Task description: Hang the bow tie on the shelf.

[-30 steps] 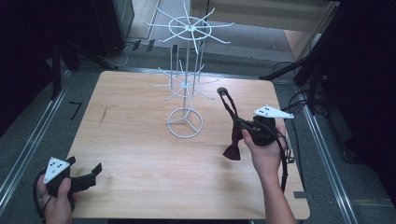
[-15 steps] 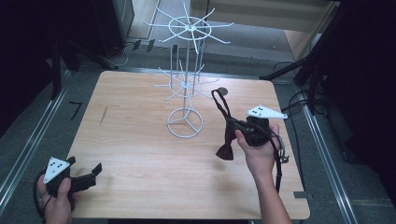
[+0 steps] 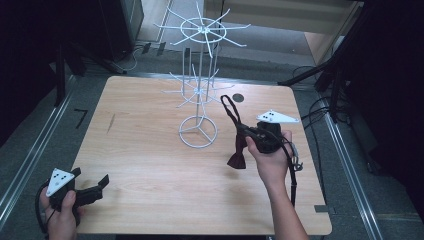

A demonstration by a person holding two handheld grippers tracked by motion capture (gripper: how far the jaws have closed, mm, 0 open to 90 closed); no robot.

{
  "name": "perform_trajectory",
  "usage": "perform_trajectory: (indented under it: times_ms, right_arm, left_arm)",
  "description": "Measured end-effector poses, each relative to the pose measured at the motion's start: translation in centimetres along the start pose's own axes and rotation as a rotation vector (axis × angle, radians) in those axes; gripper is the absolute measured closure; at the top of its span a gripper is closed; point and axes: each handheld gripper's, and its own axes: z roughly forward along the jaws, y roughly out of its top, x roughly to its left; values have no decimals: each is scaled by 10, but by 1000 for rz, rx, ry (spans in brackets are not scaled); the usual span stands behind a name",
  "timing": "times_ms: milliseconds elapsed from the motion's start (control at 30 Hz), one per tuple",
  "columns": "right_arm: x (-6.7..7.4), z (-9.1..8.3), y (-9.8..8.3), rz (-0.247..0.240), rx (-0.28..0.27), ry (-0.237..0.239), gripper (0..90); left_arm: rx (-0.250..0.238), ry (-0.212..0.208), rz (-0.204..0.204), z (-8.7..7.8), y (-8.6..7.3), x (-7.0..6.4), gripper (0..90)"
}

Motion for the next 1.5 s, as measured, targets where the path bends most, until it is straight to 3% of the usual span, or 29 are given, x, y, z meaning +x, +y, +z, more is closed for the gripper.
perform_trajectory:
  times_ms: [867,1500]
  right_arm:
    - [6,39,8,37,-1,26,900]
    - [16,80,0,27,55,8,900]
  left_arm:
    - [1,-1,-3,0,0,1,0]
    - [2,-2,-3,0,0,1,0]
